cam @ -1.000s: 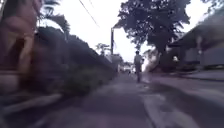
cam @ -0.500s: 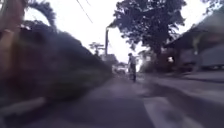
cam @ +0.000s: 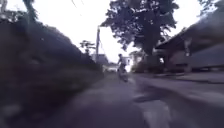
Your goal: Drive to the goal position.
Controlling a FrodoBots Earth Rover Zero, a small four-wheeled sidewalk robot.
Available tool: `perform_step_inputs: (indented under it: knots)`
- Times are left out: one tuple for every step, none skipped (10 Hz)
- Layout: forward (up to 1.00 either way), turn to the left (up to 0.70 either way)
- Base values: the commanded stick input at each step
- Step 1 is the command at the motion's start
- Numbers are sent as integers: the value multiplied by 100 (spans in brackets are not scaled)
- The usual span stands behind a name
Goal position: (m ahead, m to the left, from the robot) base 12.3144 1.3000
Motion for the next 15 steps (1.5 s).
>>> perform_step_inputs:
  knots:
    - [70, 0]
    - [70, 0]
    - [70, 0]
    - [70, 0]
    - [70, 0]
    - [70, 0]
    - [70, 0]
    - [70, 0]
    - [70, 0]
    - [70, 0]
    - [70, 0]
    - [70, 0]
    - [70, 0]
    - [70, 0]
    - [70, 0]
